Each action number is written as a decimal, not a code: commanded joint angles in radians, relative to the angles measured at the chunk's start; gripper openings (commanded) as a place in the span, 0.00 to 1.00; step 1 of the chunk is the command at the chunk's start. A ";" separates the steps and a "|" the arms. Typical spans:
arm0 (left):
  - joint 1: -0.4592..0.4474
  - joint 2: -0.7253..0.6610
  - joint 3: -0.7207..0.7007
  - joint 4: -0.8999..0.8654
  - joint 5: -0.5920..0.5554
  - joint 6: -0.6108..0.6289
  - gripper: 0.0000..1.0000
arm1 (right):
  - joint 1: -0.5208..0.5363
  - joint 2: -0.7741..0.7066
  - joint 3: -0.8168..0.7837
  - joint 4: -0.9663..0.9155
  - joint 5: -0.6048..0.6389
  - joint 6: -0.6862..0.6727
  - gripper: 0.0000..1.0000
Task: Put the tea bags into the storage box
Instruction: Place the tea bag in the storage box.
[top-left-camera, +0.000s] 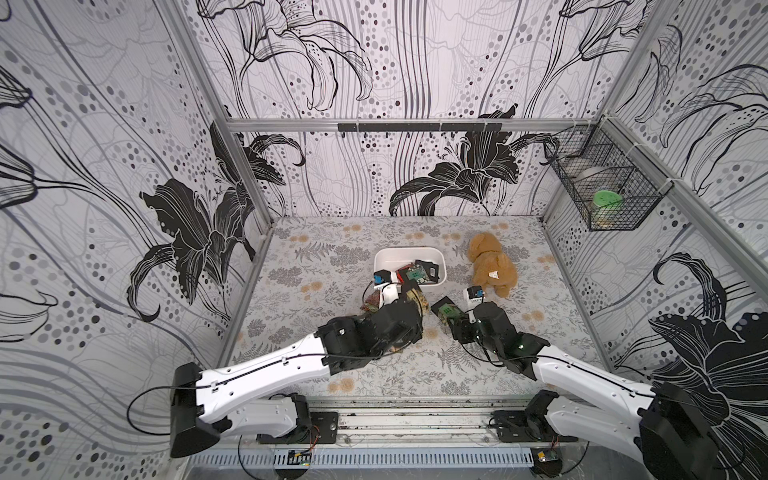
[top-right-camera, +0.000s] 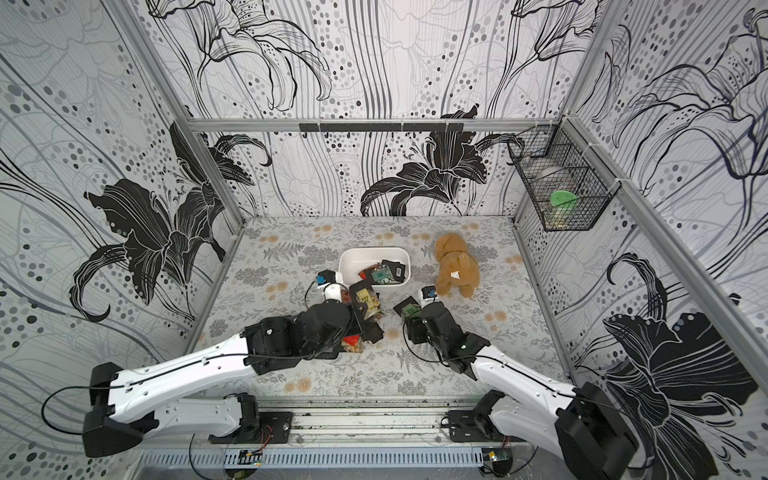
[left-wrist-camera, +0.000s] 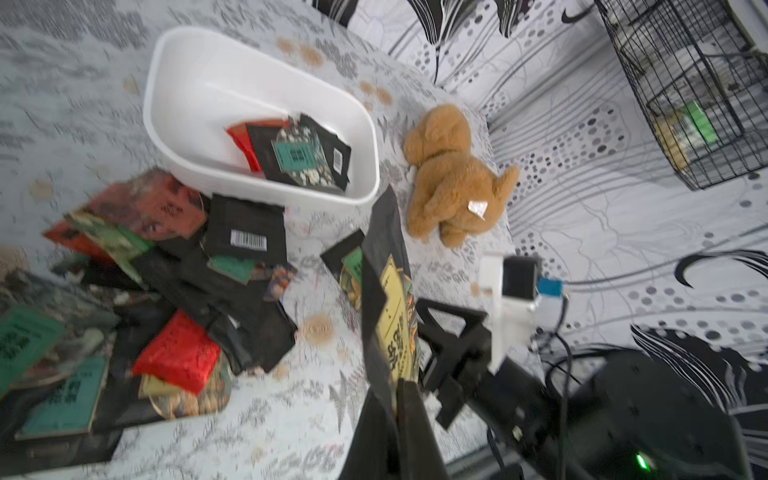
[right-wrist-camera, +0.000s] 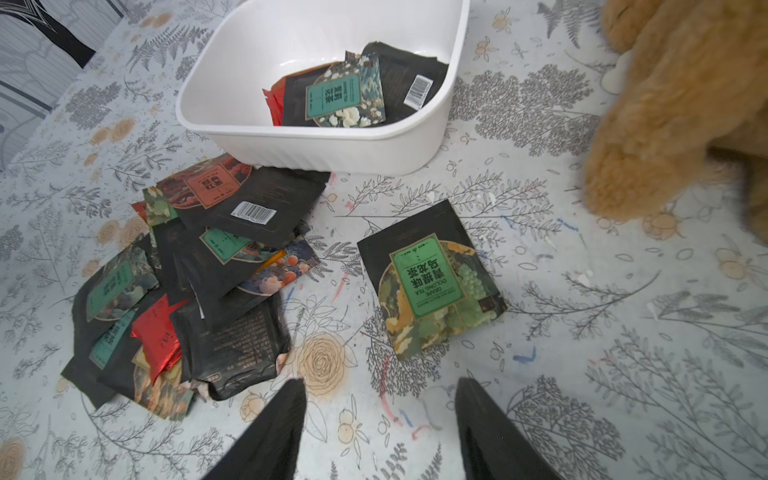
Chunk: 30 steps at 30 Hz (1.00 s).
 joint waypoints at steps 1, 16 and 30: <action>0.112 0.116 0.091 0.033 0.054 0.159 0.00 | -0.002 -0.059 -0.024 0.026 0.063 0.009 0.63; 0.402 0.550 0.362 0.129 0.283 0.268 0.00 | -0.001 -0.164 -0.072 0.038 0.085 0.011 0.66; 0.492 0.546 0.336 0.053 0.117 0.266 0.80 | -0.002 -0.099 -0.056 0.052 0.064 0.001 0.65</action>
